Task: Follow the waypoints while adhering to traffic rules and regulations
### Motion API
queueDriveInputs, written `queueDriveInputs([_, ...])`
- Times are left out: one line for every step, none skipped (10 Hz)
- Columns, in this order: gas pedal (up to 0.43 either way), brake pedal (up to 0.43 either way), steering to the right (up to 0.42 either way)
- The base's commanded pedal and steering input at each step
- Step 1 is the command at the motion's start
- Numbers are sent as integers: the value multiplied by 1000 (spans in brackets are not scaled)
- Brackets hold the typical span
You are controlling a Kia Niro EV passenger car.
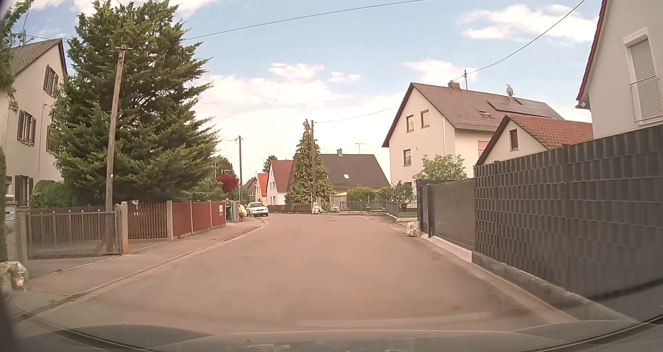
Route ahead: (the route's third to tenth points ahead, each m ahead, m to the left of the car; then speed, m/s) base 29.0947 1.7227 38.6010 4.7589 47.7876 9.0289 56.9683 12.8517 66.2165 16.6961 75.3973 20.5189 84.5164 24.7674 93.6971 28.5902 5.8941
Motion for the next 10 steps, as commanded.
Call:
queueDriveInputs([47, 18, 1])
queueDriveInputs([47, 18, 0])
queueDriveInputs([47, 18, 0])
queueDriveInputs([47, 18, 0])
queueDriveInputs([59, 18, -1])
queueDriveInputs([59, 18, -6])
queueDriveInputs([59, 18, -10])
queueDriveInputs([59, 18, -17])
queueDriveInputs([59, 18, -19])
queueDriveInputs([47, 18, -19])
